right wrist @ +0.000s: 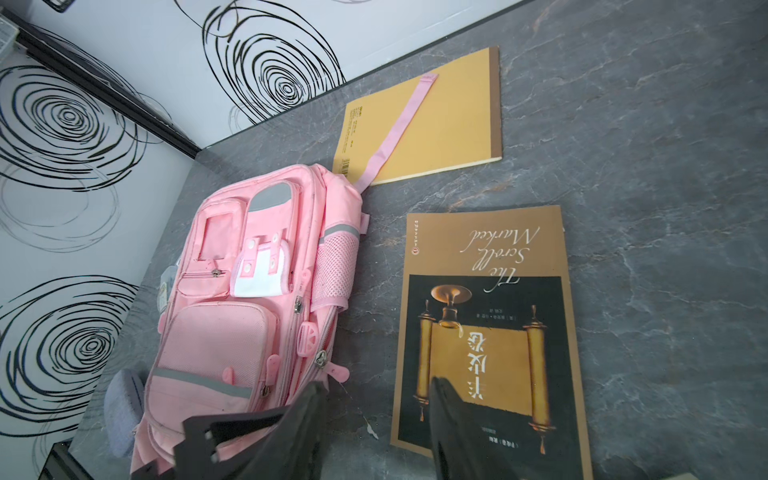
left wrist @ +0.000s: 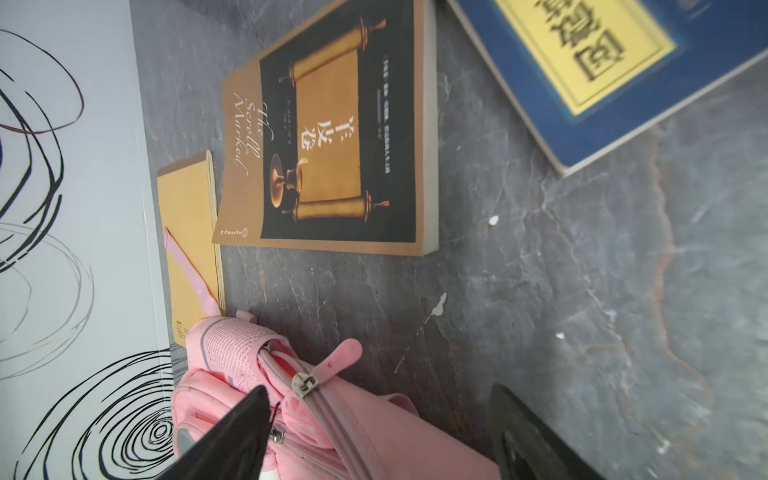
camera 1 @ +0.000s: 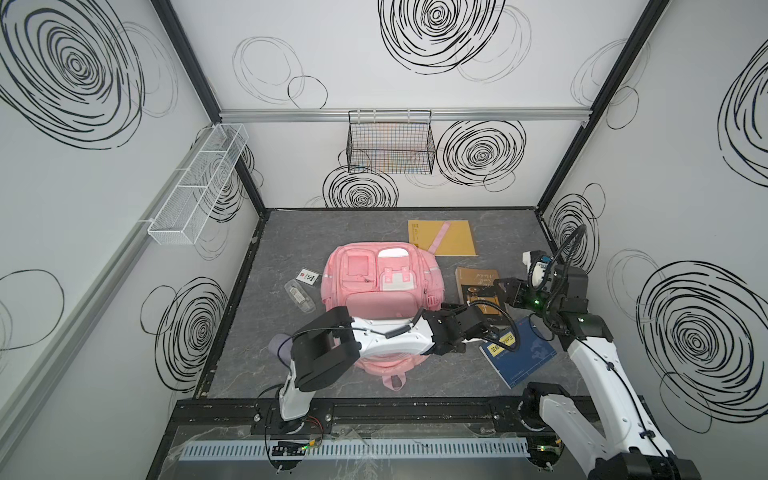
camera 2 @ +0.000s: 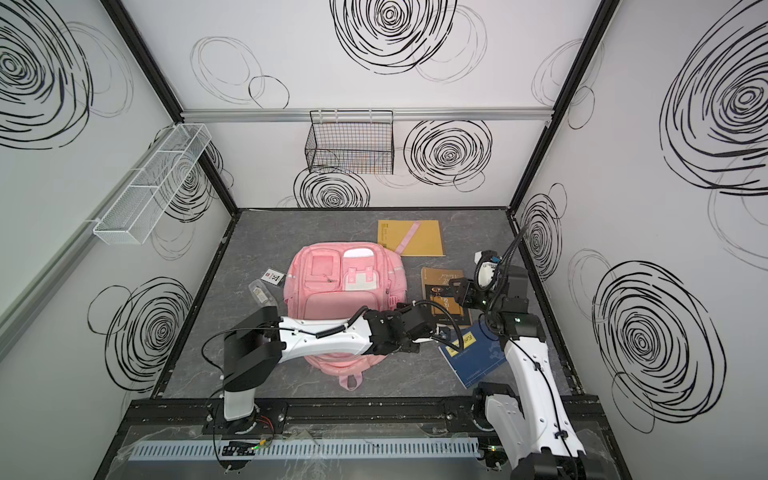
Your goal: Pack the student bag
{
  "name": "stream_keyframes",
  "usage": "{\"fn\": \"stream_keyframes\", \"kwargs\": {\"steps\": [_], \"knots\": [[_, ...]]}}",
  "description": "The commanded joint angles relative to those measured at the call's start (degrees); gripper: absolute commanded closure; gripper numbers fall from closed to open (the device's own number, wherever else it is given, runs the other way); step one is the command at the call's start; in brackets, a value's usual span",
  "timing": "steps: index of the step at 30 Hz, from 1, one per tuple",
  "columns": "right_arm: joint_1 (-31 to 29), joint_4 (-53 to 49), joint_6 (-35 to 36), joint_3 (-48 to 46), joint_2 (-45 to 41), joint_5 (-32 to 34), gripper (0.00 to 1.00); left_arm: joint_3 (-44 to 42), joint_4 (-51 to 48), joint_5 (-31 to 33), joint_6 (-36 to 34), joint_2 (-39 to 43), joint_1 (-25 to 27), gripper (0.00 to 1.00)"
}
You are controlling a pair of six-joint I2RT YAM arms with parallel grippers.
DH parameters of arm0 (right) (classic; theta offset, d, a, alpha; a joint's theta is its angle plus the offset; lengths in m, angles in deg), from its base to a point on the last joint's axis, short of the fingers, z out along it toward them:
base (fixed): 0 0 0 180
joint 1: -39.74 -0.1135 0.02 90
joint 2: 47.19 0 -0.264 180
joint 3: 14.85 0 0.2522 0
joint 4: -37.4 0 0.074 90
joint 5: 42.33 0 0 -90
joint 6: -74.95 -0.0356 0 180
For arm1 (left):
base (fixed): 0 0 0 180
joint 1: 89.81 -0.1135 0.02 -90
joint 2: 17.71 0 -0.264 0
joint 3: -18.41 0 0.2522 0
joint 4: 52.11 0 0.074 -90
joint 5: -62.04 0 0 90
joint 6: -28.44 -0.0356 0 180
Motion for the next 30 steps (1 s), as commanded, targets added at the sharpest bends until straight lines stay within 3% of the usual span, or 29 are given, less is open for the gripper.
{"fn": "stream_keyframes", "kwargs": {"steps": [1, 9, 13, 18, 22, 23, 25, 27, 30], "knots": [[0.2, 2.66, -1.18, -0.9, -1.3, -2.95, 0.56, 4.78, -4.88, 3.82, -1.95, -3.05, -1.09, 0.14], [-1.05, 2.96, -1.48, -0.56, -2.14, -4.3, 0.56, 8.9, -6.41, 7.42, -6.66, -9.52, -3.16, 0.13], [-1.6, 3.43, -1.31, -0.99, -2.32, -4.39, 0.57, 10.67, -6.4, 7.32, -8.09, -10.72, -4.95, 0.19], [-1.91, 4.18, -1.53, -1.46, -2.15, -4.98, 0.57, 12.11, -5.63, 5.87, -9.18, -10.84, -5.54, 0.43], [-1.87, 4.32, -1.61, -1.39, -2.15, -5.11, 0.58, 12.21, -3.17, 3.6, -8.99, -9.26, -4.67, 0.83], [-1.87, 4.32, -1.66, -1.35, -2.07, -5.21, 0.58, 12.03, -2.2, 3.63, -8.72, -8.68, -4.57, 0.88], [-1.87, 4.31, -1.82, -1.51, -1.92, -5.5, 0.58, 11.78, -1.18, 2.87, -7.73, -7.52, -4.48, 0.9], [-1.88, 4.36, -1.92, -1.61, -1.65, -5.85, 0.58, 11.38, -0.37, 1.18, -6.44, -6.11, -4.63, 0.99], [-1.93, 4.91, -2.39, -2.03, -0.95, -6.67, 0.58, 10.0, 1.23, -1.88, -3.64, -3.16, -5.16, 1.0]]}}
